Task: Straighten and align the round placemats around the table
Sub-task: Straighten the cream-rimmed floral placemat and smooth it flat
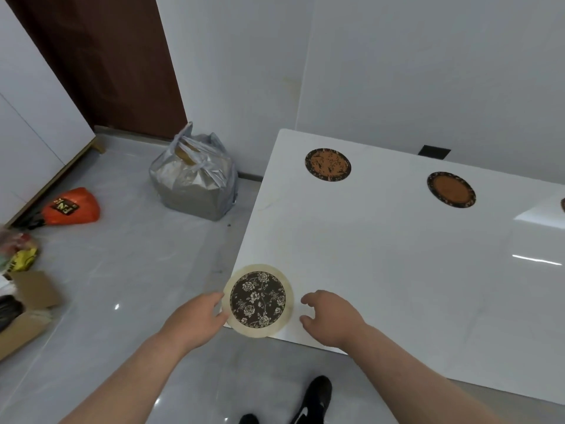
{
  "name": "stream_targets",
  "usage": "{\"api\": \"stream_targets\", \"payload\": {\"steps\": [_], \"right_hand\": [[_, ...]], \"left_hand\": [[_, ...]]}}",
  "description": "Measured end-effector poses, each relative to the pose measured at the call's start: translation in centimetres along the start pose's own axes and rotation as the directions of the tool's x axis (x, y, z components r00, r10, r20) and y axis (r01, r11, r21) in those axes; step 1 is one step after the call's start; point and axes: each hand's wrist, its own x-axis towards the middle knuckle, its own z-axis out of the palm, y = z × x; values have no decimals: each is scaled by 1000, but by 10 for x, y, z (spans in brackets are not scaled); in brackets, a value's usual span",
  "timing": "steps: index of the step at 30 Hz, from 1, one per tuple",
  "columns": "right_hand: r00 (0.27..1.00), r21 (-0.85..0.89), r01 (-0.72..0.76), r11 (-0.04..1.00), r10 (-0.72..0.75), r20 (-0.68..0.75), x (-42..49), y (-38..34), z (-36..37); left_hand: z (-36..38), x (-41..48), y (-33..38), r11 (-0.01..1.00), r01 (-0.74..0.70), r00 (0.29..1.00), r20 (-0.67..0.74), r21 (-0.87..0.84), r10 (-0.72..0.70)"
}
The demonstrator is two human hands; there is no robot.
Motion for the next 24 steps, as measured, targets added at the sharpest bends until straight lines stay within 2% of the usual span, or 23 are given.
{"api": "stream_targets", "payload": {"steps": [3, 6, 11, 14, 16, 18, 19, 24], "right_hand": [[1000, 41, 13, 999, -14, 19, 7, 0, 11], [998, 156, 51, 986, -54, 12, 20, -6, 19], [990, 384, -39, 923, 88, -111, 41, -15, 28], [971, 584, -139, 800, 226, -79, 46, -16, 31], [947, 710, -195, 677, 319, -44, 46, -13, 33], [936, 806, -228, 546, 352, 26, 46, -11, 34], [931, 821, -253, 512, 359, 64, 46, -10, 34], [916, 826, -277, 491, 396, 72, 45, 0, 35]], "left_hand": [[11, 5, 1, 1000, 11, 1000, -26, -12, -12], [20, 15, -3, 998, 22, 998, -57, -59, -25], [29, 32, -9, 997, 39, 989, -138, -66, -47], [33, 36, -7, 988, 73, 971, -216, -134, -101], [33, 38, -5, 970, 97, 955, -253, -222, -154], [33, 36, -2, 951, 106, 948, -260, -291, -185], [33, 35, 0, 943, 95, 946, -266, -318, -185], [36, 33, 8, 901, 97, 947, -238, -423, -214]]}}
